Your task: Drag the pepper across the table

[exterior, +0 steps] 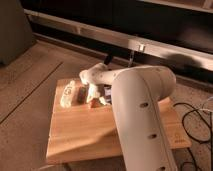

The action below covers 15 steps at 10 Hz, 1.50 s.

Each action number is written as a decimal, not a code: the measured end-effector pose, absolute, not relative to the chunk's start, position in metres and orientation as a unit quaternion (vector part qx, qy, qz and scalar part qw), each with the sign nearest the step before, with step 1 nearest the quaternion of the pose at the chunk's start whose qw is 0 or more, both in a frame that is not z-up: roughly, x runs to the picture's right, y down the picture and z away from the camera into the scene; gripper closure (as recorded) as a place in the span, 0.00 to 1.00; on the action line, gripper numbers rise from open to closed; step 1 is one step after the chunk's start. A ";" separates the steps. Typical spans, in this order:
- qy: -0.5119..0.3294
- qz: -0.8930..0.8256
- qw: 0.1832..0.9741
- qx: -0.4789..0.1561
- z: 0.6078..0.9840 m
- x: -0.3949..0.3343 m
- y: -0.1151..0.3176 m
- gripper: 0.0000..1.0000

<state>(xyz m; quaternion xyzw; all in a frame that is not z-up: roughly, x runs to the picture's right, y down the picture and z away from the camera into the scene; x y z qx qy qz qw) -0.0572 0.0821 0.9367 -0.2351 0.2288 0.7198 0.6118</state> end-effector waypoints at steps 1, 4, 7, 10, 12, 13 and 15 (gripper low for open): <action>0.227 0.717 0.616 -0.233 0.939 -0.062 0.078 0.35; 0.215 0.714 0.625 -0.231 0.937 -0.075 0.069 0.35; 0.201 0.715 0.623 -0.244 0.929 -0.087 0.071 0.35; 0.216 0.706 0.626 -0.249 0.932 -0.088 0.084 0.35; 0.222 0.703 0.628 -0.248 0.935 -0.086 0.086 0.47; 0.223 0.700 0.633 -0.244 0.937 -0.084 0.085 0.60; 0.221 0.697 0.639 -0.240 0.937 -0.086 0.084 0.80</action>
